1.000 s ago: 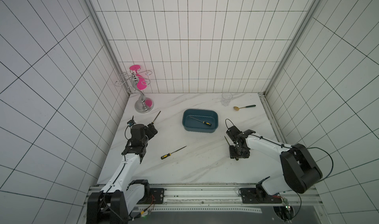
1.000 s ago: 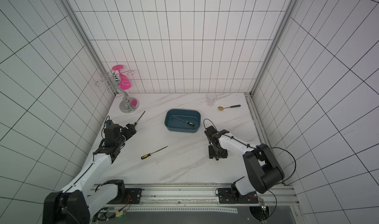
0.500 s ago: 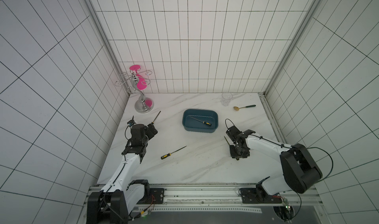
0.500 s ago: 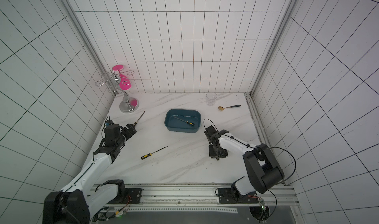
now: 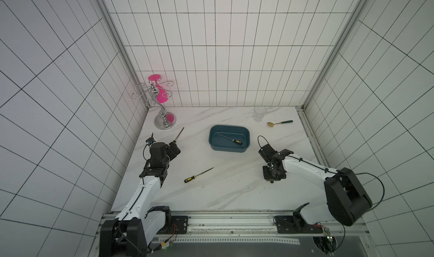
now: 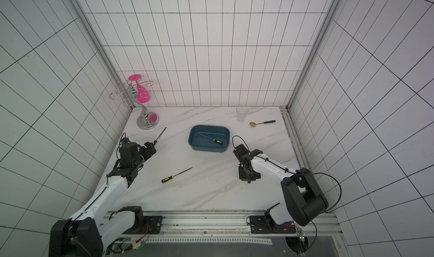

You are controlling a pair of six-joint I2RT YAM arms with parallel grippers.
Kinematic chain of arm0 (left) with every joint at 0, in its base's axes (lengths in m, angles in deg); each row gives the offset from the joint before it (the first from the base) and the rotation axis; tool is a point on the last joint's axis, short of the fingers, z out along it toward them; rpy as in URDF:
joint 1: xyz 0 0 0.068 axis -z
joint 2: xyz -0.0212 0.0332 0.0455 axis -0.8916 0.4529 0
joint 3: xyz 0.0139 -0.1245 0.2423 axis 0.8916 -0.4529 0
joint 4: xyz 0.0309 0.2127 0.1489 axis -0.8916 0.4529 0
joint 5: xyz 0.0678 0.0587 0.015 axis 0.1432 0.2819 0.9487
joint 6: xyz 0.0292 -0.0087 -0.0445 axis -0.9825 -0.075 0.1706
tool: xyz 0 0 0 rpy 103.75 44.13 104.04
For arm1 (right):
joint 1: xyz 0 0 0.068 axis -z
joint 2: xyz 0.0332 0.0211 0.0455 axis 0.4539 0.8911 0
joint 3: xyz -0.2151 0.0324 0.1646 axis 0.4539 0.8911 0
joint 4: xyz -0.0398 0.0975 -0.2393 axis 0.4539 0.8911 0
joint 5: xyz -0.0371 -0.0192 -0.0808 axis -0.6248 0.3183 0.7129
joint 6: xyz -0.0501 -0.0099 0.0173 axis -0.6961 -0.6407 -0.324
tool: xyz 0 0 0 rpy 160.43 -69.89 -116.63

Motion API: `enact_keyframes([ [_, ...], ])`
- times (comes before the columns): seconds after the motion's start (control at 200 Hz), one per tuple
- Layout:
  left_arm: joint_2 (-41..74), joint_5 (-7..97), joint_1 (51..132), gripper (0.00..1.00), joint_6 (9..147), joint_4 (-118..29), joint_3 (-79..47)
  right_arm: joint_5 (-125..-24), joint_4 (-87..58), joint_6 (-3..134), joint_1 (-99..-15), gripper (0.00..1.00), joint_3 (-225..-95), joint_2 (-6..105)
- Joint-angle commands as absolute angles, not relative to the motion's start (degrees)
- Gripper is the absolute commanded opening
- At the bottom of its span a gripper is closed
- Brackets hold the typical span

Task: Put the file tool into the storage box
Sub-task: Pick up the file tool from the center of the board.

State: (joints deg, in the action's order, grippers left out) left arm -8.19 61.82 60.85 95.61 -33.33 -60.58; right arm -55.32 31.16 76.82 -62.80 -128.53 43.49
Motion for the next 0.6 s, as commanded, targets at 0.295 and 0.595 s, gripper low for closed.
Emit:
enact_keyframes([
  [0.295, -6.9, 62.2, 60.7, 0.98, 95.1, -34.8, -61.0, -48.4, 36.9, 76.5, -63.7, 0.08, -132.8, 30.9],
  [0.595, -4.8, 62.5, 60.7, 0.98, 95.5, -32.4, -57.1, -51.4, 37.1, 70.5, -63.6, 0.09, -140.3, 25.1],
])
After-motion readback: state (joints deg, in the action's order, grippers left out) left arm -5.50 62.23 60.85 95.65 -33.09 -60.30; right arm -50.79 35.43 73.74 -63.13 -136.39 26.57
